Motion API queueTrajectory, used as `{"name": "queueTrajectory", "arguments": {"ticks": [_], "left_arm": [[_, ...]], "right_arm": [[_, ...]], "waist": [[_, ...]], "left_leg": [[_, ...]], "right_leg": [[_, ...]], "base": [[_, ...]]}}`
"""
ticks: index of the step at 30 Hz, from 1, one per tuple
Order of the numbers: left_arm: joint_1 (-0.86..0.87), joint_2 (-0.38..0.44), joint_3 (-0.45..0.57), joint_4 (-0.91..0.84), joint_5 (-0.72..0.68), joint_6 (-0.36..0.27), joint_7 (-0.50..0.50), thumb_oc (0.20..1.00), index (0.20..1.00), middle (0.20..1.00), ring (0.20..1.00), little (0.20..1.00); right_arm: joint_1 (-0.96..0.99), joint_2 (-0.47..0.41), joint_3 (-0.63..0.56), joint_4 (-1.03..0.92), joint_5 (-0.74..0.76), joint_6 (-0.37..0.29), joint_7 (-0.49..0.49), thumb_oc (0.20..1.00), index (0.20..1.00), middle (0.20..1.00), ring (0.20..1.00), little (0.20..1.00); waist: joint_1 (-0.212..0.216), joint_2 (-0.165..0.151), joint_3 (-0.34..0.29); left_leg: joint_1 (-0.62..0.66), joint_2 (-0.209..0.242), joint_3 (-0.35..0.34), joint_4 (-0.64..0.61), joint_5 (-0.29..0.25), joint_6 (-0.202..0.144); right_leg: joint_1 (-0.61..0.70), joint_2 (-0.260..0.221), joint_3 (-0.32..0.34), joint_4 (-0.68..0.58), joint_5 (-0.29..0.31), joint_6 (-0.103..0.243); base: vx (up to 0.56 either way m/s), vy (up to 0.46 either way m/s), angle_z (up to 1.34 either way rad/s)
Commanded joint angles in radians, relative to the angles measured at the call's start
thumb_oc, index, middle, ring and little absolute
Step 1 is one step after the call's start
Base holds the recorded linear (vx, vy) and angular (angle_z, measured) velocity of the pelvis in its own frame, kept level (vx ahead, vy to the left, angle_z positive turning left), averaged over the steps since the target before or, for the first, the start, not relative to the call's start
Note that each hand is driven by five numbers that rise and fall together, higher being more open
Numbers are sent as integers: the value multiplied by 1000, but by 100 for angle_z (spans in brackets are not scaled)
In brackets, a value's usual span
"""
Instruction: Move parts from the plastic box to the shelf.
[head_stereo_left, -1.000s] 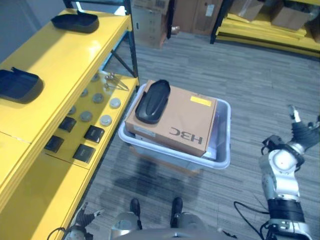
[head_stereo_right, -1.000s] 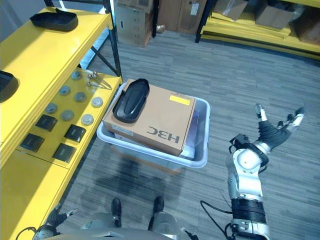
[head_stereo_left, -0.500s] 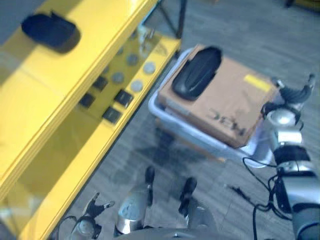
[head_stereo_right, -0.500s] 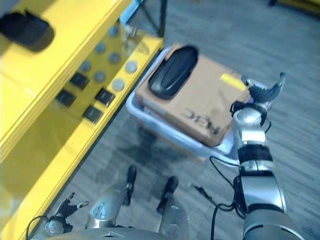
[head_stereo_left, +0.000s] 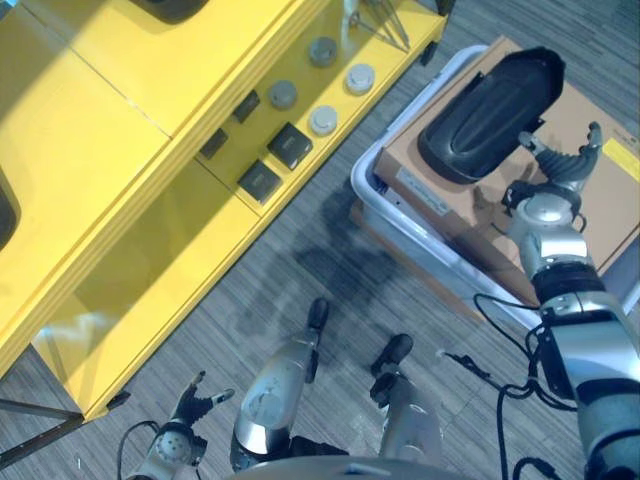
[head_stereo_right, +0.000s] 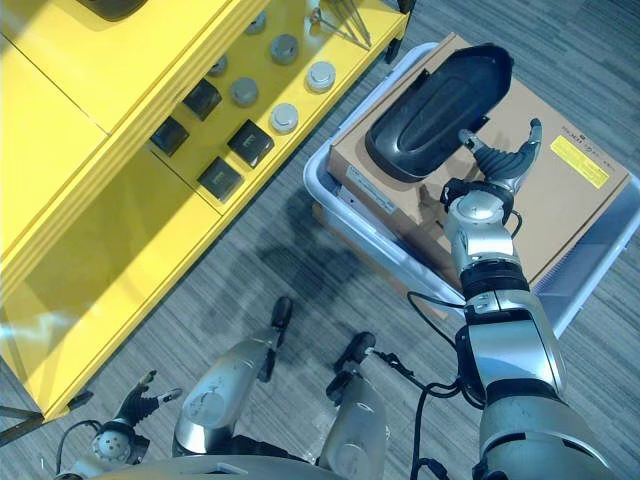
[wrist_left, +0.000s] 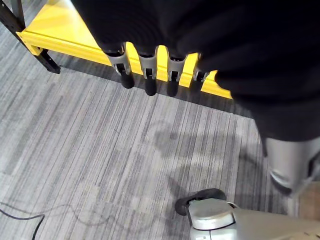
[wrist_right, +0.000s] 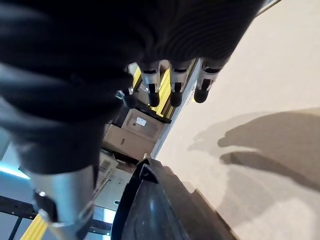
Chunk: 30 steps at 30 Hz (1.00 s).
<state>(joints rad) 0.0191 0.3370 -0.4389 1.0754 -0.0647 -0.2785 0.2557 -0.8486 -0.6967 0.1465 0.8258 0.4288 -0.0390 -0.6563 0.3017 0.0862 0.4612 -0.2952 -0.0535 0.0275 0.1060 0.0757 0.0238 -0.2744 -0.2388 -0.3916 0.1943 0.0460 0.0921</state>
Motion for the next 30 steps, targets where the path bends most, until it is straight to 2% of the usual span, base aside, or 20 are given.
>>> {"name": "queueTrajectory", "arguments": {"ticks": [1, 9, 20, 27, 30], "left_arm": [[31, 35, -40, 7, -35, -16, 1, 1000, 1000, 1000, 1000, 1000], [33, 21, -61, 16, -45, -27, 8, 1000, 1000, 1000, 1000, 1000], [21, 23, -73, 9, -65, -30, 6, 1000, 1000, 1000, 1000, 1000], [16, 29, -80, -2, -81, -34, 4, 1000, 1000, 1000, 1000, 1000], [14, 39, -81, -12, -86, -35, -2, 1000, 1000, 1000, 1000, 1000]], "right_arm": [[-13, -42, 35, 12, 37, -18, -12, 1000, 1000, 1000, 1000, 1000], [-15, -12, 26, 128, 91, -50, -51, 1000, 1000, 1000, 1000, 1000], [-64, -9, 68, 147, 83, -25, -62, 1000, 1000, 1000, 1000, 1000], [-100, -15, 109, 141, 18, 33, -67, 1000, 1000, 1000, 1000, 1000], [-131, -32, 162, 188, -54, 149, -69, 1000, 1000, 1000, 1000, 1000]], "waist": [[12, -12, -58], [24, 3, -42], [34, 4, -14], [38, 4, -2], [45, 6, 8]], "left_leg": [[-62, 75, -3, 49, -63, -72], [-70, 63, -8, 61, -72, -67], [-105, 42, -16, 90, -77, -58], [-119, 32, -22, 108, -82, -53], [-128, 27, -25, 121, -85, -51]], "right_leg": [[34, -77, 24, -1, -49, 94], [22, -88, 30, 10, -50, 97], [-9, -95, 36, 25, -44, 101], [-23, -98, 40, 36, -44, 103], [-32, -99, 42, 47, -44, 103]], "base": [[96, 33, 5], [31, 42, 1], [7, 13, 0], [4, 8, 3], [4, 9, 7]]}}
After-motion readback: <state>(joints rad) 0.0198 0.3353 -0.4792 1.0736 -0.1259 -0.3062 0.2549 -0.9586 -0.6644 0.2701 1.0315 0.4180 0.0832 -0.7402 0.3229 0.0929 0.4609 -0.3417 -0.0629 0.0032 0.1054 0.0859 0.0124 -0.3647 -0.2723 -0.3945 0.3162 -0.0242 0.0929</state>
